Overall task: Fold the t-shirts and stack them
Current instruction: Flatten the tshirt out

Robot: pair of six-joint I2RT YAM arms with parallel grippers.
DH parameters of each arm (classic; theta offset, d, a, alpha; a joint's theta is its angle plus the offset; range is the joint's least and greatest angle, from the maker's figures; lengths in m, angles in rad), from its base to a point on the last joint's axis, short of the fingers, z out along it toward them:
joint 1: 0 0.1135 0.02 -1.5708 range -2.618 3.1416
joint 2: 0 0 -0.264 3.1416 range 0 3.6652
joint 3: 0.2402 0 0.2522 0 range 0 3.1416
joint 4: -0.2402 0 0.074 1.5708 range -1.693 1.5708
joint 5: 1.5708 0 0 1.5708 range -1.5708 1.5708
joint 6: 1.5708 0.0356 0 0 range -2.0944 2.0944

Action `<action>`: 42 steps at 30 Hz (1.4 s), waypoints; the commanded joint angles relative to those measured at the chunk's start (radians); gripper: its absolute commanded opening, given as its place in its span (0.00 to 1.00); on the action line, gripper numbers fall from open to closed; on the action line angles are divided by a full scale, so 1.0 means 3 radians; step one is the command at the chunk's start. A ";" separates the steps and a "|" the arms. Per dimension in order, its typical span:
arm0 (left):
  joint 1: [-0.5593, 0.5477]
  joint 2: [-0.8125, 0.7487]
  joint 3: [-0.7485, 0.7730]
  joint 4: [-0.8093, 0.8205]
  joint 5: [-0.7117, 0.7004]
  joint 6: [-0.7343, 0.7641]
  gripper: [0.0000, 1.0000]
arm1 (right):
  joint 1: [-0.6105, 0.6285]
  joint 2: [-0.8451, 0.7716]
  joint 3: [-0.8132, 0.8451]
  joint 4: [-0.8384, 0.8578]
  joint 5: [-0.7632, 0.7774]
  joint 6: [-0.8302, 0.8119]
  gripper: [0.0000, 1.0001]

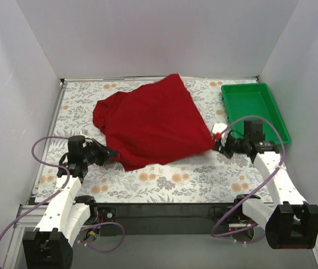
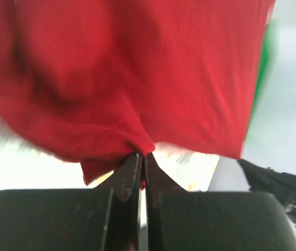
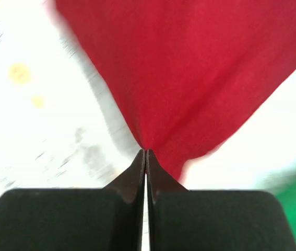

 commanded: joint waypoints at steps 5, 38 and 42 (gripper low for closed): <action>-0.0314 -0.0310 0.0189 -0.1299 0.0028 -0.0120 0.00 | 0.0009 -0.1083 -0.0509 -0.1651 0.0349 -0.1710 0.01; -0.0571 0.1102 0.1368 0.0341 -0.0412 0.1682 0.68 | 0.0009 0.1251 0.1392 -0.0670 0.0033 0.0277 0.64; -0.0581 0.2024 0.1932 0.0611 -0.0617 0.2802 0.69 | 0.0009 0.1630 0.1776 -0.0660 0.0110 0.0298 0.63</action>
